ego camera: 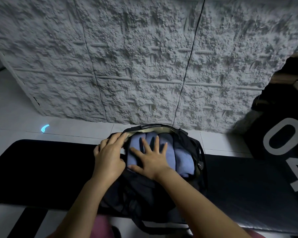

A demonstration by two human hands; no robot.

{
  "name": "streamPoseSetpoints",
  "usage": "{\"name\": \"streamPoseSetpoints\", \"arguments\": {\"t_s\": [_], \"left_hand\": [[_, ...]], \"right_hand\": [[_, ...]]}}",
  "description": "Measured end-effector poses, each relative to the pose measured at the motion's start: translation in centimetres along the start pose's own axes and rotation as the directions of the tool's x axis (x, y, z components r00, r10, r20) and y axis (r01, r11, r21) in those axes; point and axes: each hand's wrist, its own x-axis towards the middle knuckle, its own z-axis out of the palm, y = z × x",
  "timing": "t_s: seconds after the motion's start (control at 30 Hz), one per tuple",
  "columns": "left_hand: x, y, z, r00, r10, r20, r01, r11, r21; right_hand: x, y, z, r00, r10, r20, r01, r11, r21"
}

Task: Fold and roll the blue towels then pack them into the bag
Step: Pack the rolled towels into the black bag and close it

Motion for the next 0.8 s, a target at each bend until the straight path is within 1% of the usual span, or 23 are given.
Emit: {"name": "streamPoseSetpoints", "arguments": {"t_s": [0.1,0.27,0.37,0.47,0.5,0.57,0.6,0.63,0.67,0.7,0.73,0.77,0.8], "left_hand": [[0.2,-0.7,-0.6,0.999,0.039,0.032,-0.039,0.999,-0.013],[0.2,-1.2,-1.4,0.998,0.066,0.007,-0.065,0.997,-0.040],[0.2,-0.9,-1.5,0.997,0.080,-0.024,-0.081,0.995,-0.061],[0.2,-1.0,-1.7,0.996,0.088,-0.018,-0.089,0.994,-0.057],[0.2,-1.1,-1.7,0.996,0.090,-0.016,-0.091,0.994,-0.056],[0.4,-1.2,-1.6,0.996,0.086,-0.010,-0.087,0.994,-0.065],[0.5,-1.2,-1.6,0.997,0.080,-0.006,-0.081,0.994,-0.073],[0.6,-1.1,-1.5,0.997,0.077,-0.003,-0.077,0.994,-0.083],[0.7,-1.0,-1.5,0.997,0.074,0.003,-0.073,0.993,-0.092],[0.8,-0.8,-1.5,0.997,0.071,0.009,-0.070,0.993,-0.098],[0.8,-0.6,-1.5,0.998,0.067,0.014,-0.065,0.993,-0.102],[0.8,-0.5,-1.5,0.998,0.062,0.018,-0.059,0.993,-0.105],[0.9,-0.4,-1.5,0.998,0.058,0.016,-0.055,0.992,-0.111]], "right_hand": [[0.7,-0.1,1.2,0.998,-0.010,0.058,0.009,1.000,0.004],[0.0,1.3,1.3,0.995,0.048,0.083,-0.044,0.998,-0.044],[-0.3,1.7,1.3,0.995,0.048,0.091,-0.042,0.997,-0.066],[-0.3,1.1,0.7,0.993,0.051,0.105,-0.046,0.997,-0.055],[-0.3,0.7,0.3,0.996,0.045,0.076,-0.041,0.997,-0.061],[-0.3,-0.5,-0.6,0.998,0.034,-0.047,-0.038,0.997,-0.071],[-0.1,-1.3,-0.9,0.993,0.048,-0.111,-0.052,0.998,-0.033],[0.3,-2.1,-1.0,0.984,0.075,-0.163,-0.068,0.997,0.046],[0.8,-3.0,-1.1,0.976,0.115,-0.185,-0.084,0.982,0.167],[1.4,-3.8,-1.2,0.973,0.159,-0.170,-0.102,0.947,0.305],[2.1,-4.4,-1.3,0.972,0.198,-0.125,-0.129,0.897,0.424],[2.7,-4.9,-1.4,0.975,0.214,-0.066,-0.156,0.862,0.483],[3.3,-5.3,-1.3,0.978,0.207,-0.016,-0.174,0.859,0.482]]}}
